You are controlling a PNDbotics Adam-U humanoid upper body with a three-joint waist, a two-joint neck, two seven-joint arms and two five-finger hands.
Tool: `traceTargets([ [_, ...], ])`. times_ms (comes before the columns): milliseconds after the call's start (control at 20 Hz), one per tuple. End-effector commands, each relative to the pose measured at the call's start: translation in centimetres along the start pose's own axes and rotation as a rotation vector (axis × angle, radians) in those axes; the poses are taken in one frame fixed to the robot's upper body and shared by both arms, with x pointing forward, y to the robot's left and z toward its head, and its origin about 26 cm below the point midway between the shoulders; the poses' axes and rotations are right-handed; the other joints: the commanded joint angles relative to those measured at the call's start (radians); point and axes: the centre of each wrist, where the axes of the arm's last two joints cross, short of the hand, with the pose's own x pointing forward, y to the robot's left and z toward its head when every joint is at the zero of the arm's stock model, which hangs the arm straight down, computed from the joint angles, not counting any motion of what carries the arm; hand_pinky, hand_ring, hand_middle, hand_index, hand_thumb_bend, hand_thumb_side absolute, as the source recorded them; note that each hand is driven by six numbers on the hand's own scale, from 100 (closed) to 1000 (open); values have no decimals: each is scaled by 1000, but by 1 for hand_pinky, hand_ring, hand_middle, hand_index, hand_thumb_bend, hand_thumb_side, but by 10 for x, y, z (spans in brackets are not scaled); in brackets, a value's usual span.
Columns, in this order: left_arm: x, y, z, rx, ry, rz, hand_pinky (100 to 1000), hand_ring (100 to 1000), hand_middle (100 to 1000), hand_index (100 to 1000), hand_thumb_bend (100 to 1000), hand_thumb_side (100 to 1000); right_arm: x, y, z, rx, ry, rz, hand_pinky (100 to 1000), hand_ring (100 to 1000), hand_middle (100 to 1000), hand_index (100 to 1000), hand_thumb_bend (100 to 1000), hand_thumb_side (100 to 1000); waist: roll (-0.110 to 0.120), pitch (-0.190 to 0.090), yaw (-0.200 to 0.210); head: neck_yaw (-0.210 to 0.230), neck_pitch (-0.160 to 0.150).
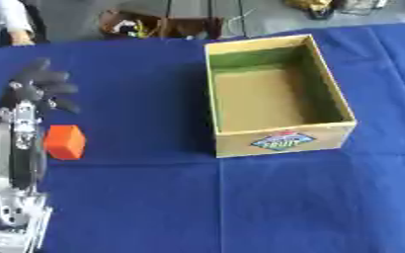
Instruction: Pick up objects on the table and place them in the box.
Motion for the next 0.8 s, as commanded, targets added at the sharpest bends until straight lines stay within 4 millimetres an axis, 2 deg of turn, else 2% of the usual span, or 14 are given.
traceTargets([
  [50,5,4,-3,12,-23,-14,479,630,646,850,100,902,3,-2,-2,-8,-14,10,830,951,777,969,100,1000,-3,-13,-1,2,-10],
  [250,5,12,-6,5,-36,-66,481,633,650,856,100,871,3,-2,-2,-7,-13,10,831,952,777,969,100,1000,-4,-14,0,1,-9],
  [300,6,19,-10,-12,-51,-121,487,641,659,864,100,770,3,-3,-1,-6,-12,12,831,951,776,969,100,1000,-3,-16,2,0,-6],
  [350,8,32,-16,-46,-72,-228,489,644,662,867,100,737,3,-3,-1,-6,-11,14,831,951,776,969,100,1000,-3,-18,4,-1,-3],
  [400,11,44,-22,-91,-90,-349,495,652,669,875,100,656,2,-4,0,-5,-10,17,831,951,776,968,100,1000,-3,-21,6,-4,1],
  [450,14,53,-28,-135,-99,-456,497,654,672,879,100,634,2,-4,0,-3,-8,19,831,951,776,968,100,1000,-2,-23,8,-5,4],
  [500,17,61,-33,-186,-102,-553,503,665,681,889,100,546,2,-4,1,-1,-7,21,831,951,776,969,100,1000,-1,-25,9,-7,8],
  [600,25,74,-44,-299,-93,-720,513,681,698,907,100,517,2,-5,1,3,-5,23,831,951,776,969,100,1000,0,-27,11,-8,14],
  [800,34,89,-61,-439,-62,-865,548,716,739,946,100,504,1,-5,2,6,-5,23,831,948,776,968,100,1000,-4,-28,12,-1,14],
])
